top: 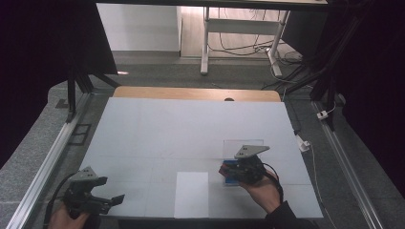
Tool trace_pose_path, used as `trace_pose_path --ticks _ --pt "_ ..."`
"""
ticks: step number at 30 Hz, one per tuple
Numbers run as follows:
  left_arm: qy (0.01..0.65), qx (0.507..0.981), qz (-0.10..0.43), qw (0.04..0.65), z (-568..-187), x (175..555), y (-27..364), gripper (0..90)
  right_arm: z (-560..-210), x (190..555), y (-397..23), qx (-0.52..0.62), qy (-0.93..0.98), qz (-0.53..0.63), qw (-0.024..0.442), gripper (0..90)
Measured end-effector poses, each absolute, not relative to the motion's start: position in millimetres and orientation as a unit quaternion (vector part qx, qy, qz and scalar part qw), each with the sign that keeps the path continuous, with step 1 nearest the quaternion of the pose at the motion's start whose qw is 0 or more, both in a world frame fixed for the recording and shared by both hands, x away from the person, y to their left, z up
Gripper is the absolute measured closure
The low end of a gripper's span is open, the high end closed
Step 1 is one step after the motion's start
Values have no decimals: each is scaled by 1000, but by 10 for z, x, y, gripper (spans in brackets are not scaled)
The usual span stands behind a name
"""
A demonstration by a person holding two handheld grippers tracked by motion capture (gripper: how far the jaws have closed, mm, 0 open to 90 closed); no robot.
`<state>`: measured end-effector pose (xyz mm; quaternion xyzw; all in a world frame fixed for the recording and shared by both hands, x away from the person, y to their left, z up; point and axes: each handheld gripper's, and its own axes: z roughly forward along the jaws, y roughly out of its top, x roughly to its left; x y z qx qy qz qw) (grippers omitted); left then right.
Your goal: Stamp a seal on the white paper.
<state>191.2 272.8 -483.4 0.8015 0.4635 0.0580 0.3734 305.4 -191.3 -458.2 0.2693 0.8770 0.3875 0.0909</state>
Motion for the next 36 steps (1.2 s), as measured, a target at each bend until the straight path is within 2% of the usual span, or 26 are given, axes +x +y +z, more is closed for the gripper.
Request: trace_pose_path --ticks 19,36 --pt "465 801 57 373 -4836 1916 2730 26 -4744 3021 -1463 221 900 371 64 794" --pt "465 801 57 373 -4836 1915 2732 26 -4894 3019 -1115 183 915 353 65 795"
